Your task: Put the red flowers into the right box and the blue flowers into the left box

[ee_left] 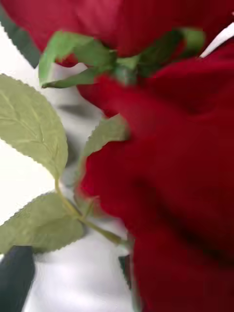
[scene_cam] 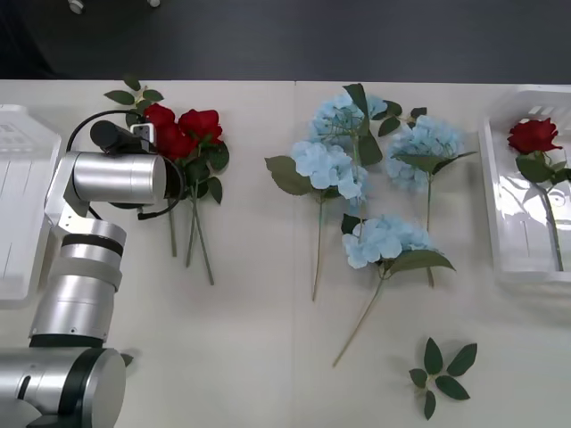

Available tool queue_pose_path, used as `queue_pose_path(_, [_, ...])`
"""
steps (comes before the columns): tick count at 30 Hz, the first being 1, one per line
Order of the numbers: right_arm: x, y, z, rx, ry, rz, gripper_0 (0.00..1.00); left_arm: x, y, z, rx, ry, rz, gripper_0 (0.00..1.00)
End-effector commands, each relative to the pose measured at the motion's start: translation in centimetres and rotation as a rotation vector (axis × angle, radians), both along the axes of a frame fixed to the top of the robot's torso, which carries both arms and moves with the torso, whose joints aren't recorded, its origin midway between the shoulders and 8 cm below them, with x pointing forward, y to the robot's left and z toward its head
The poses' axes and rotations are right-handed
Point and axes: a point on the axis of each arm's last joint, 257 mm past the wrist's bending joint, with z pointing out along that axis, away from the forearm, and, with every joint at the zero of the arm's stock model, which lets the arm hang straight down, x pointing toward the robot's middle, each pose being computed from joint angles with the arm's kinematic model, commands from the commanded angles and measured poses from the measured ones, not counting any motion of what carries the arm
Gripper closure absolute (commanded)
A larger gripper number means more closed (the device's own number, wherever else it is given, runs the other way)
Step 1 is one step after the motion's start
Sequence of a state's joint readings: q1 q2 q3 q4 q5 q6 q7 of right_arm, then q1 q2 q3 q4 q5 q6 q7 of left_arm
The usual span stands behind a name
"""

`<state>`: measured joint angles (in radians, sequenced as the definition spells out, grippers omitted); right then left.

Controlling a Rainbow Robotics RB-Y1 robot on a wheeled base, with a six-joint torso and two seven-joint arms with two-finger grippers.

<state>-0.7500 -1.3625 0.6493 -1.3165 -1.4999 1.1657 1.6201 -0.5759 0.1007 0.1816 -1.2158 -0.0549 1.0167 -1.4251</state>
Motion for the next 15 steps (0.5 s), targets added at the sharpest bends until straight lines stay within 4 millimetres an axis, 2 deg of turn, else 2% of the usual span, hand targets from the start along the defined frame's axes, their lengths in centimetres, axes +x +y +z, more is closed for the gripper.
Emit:
queue_pose_path(1, [-0.3, -0.4, 4.3, 0.003, -0.033, -0.009, 0.52, 0.9, -1.1, 1.5, -0.006, -0.032, -0.01, 0.88])
queue_pose_path(2, [-0.4, 0.0, 4.5, 0.004, -0.03, 0.0, 0.52, 0.9, -1.2, 1.4, -0.005, -0.03, -0.014, 0.98])
queue_pose_path(3, [-0.6, 0.3, 4.7, 0.005, -0.026, 0.008, 0.52, 0.9, -1.1, 1.5, 0.0, -0.03, -0.016, 1.0])
queue_pose_path(8, [-0.9, 2.0, 5.0, 0.012, -0.023, 0.055, 0.52, 0.9, -1.2, 1.4, 0.004, -0.028, -0.021, 1.0])
queue_pose_path(15, [-1.7, 7.0, 4.0, 0.033, -0.024, 0.172, 0.52, 1.0, -0.5, 3.2, 0.008, -0.047, -0.014, 1.0])
